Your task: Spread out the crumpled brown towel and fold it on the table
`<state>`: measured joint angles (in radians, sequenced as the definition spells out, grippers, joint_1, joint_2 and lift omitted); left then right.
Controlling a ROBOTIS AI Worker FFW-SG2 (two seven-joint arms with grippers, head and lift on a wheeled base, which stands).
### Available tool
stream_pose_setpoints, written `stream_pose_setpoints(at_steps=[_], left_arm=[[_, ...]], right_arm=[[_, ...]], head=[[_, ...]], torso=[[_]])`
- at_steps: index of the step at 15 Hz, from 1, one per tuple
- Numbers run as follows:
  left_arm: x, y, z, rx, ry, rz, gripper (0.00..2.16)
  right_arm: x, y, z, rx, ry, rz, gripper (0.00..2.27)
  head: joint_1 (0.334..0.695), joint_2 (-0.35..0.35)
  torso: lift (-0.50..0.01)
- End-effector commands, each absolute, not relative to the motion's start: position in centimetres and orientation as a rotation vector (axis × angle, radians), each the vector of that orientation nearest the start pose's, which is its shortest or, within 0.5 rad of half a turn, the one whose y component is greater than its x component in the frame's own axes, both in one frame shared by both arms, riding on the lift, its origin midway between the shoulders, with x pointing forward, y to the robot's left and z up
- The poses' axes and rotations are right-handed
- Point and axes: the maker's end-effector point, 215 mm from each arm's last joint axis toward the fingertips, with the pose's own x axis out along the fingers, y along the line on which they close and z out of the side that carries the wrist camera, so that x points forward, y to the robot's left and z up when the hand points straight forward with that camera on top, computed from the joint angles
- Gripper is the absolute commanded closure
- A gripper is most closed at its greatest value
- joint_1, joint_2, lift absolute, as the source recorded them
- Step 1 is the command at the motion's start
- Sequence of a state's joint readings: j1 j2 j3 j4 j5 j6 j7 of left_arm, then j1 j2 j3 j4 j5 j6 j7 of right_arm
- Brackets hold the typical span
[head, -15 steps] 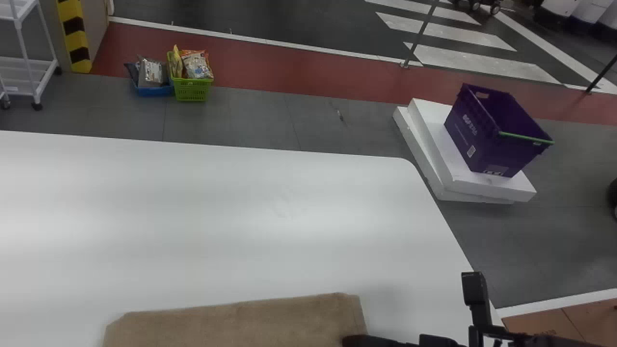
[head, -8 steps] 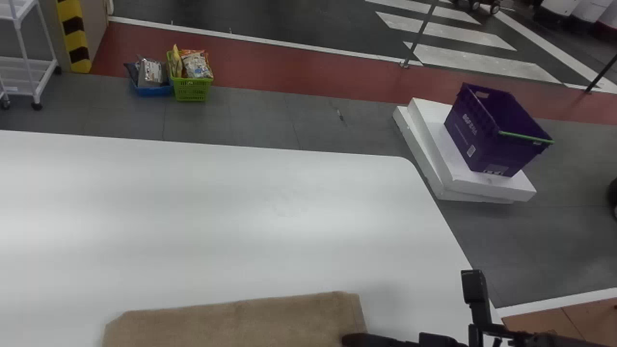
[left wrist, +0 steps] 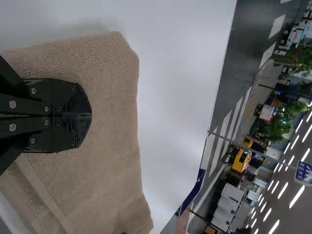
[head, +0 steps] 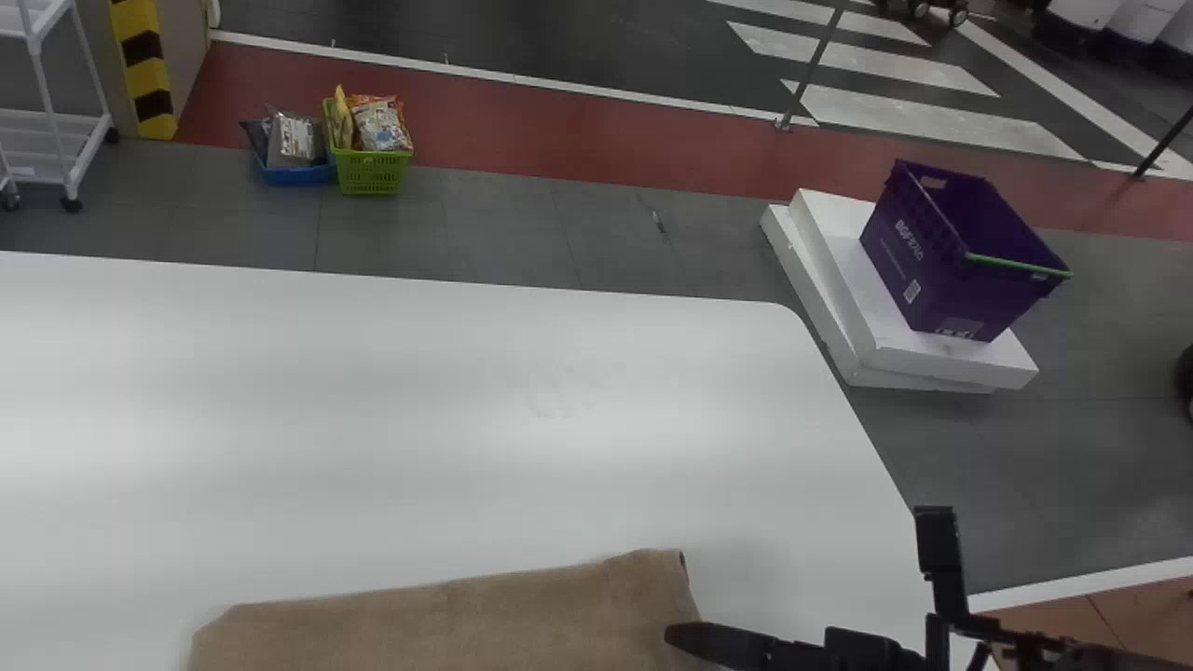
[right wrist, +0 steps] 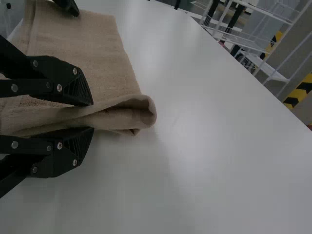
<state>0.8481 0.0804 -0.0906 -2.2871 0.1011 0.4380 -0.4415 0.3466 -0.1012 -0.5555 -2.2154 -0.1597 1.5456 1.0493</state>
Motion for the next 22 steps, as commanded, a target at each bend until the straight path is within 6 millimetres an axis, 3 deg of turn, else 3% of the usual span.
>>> stream_pose_setpoints(at_steps=[1,4,6,12,16,22], left_arm=[[27.2,8.4,-44.8,-0.204,0.557,-0.562,1.83],[27.3,8.2,-44.9,-0.196,0.551,-0.565,1.83],[27.4,8.3,-45.0,-0.191,0.549,-0.560,1.83],[27.7,8.0,-45.3,-0.183,0.552,-0.564,1.83],[27.8,7.8,-45.7,-0.179,0.566,-0.567,1.83],[27.9,7.0,-46.8,-0.165,0.585,-0.572,1.84]], right_arm=[[29.6,-26.3,-43.0,0.749,0.941,0.488,0.85],[29.8,-24.6,-42.3,0.751,0.933,0.536,0.92],[29.8,-23.7,-42.3,0.750,0.940,0.559,1.32],[29.9,-21.7,-40.2,0.789,0.897,0.651,1.42],[31.0,-17.7,-38.4,0.813,0.859,0.748,1.42],[30.2,-10.6,-36.3,0.832,0.850,0.907,1.42]], head=[[0.695,-0.350],[0.695,-0.350],[0.695,-0.343],[0.695,-0.295],[0.695,-0.263],[0.695,-0.120]], torso=[[-0.127],[-0.127],[-0.127],[-0.127],[-0.127],[-0.127]])
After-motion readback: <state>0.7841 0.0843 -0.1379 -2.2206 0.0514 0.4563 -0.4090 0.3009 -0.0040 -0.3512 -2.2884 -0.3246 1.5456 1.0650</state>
